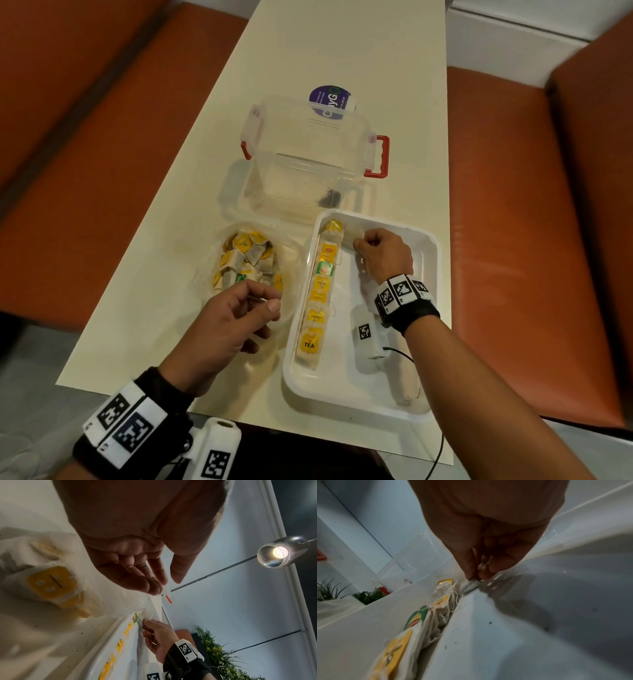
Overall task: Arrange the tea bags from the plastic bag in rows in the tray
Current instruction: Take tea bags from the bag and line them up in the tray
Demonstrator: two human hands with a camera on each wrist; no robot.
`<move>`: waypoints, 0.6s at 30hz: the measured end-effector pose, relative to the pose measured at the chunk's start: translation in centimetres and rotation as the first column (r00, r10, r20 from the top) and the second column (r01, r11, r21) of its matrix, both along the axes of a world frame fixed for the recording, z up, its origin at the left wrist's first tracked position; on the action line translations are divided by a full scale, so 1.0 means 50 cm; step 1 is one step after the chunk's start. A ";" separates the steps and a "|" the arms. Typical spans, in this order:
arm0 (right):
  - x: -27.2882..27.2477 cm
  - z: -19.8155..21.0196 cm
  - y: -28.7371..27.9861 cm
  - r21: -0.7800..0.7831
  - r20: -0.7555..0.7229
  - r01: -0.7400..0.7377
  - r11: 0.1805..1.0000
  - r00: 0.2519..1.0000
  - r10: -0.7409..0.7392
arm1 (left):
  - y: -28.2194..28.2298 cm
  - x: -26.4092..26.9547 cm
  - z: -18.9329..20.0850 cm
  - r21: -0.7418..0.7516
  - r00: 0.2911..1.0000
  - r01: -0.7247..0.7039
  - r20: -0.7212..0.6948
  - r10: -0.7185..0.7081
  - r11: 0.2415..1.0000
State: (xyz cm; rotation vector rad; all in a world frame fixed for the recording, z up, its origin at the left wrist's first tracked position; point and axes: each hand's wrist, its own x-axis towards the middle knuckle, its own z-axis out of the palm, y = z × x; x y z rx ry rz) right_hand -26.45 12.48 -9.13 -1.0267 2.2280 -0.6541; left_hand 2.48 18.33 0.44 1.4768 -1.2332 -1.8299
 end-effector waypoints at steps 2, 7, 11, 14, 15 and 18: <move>0.000 -0.003 -0.002 0.006 -0.008 0.000 1.000 1.000 0.000 | 0.001 0.004 -0.002 0.002 1.000 0.000 -0.001 0.000 1.000; -0.001 -0.003 -0.006 0.019 -0.008 0.002 1.000 1.000 -0.002 | 0.002 0.011 -0.003 0.009 1.000 -0.004 0.001 0.004 1.000; -0.002 -0.002 0.005 -0.011 -0.011 0.058 0.998 0.998 -0.058 | -0.001 0.017 0.003 0.000 1.000 -0.010 0.004 0.010 1.000; 0.001 -0.002 0.017 -0.008 0.004 0.068 0.998 0.998 -0.068 | -0.011 0.027 0.007 -0.021 1.000 -0.023 0.018 0.023 1.000; 0.002 -0.003 0.020 0.003 -0.009 0.051 0.999 0.999 -0.051 | -0.016 0.030 0.008 -0.025 0.999 -0.028 0.021 0.029 0.999; 0.004 -0.004 0.019 0.014 -0.051 0.023 1.000 0.998 -0.022 | -0.037 0.042 0.009 -0.061 0.998 -0.030 0.051 0.033 0.998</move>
